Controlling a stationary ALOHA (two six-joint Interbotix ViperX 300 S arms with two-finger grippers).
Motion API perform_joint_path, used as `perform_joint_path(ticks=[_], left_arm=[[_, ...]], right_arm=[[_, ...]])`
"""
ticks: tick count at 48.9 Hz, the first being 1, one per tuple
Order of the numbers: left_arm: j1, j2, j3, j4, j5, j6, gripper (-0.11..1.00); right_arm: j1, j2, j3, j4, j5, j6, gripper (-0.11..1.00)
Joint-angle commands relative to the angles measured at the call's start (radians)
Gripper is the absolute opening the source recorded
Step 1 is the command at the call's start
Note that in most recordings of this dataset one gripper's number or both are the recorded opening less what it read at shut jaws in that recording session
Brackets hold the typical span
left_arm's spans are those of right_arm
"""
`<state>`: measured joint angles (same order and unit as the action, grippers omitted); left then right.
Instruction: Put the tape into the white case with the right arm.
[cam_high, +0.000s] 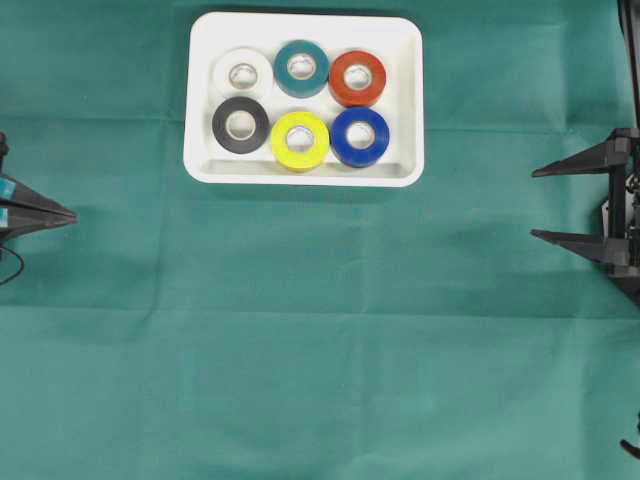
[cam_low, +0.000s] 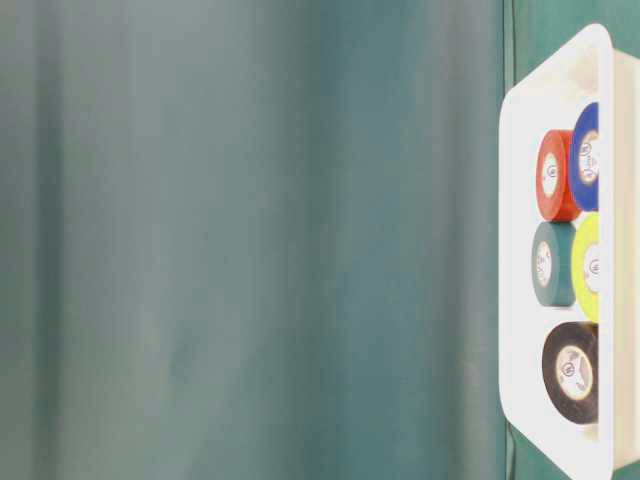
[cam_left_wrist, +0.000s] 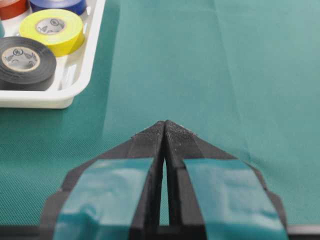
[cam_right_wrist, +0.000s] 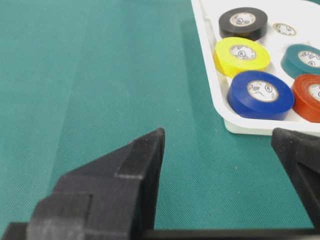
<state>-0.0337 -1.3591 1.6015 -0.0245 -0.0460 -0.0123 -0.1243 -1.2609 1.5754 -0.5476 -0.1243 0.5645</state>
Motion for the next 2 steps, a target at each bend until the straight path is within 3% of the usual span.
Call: perform_joint_path(ticks=[1,2], left_arm=[[0.000,0.009,-0.021,0.000,-0.003,0.002,0.00],[0.000,0.009,-0.021,0.000,-0.003,0.002,0.00]], right_arm=[[0.002,0.012,0.023,-0.003,-0.005,0.002,0.63],[0.000,0.012,0.023,-0.005,-0.005,0.002,0.63]])
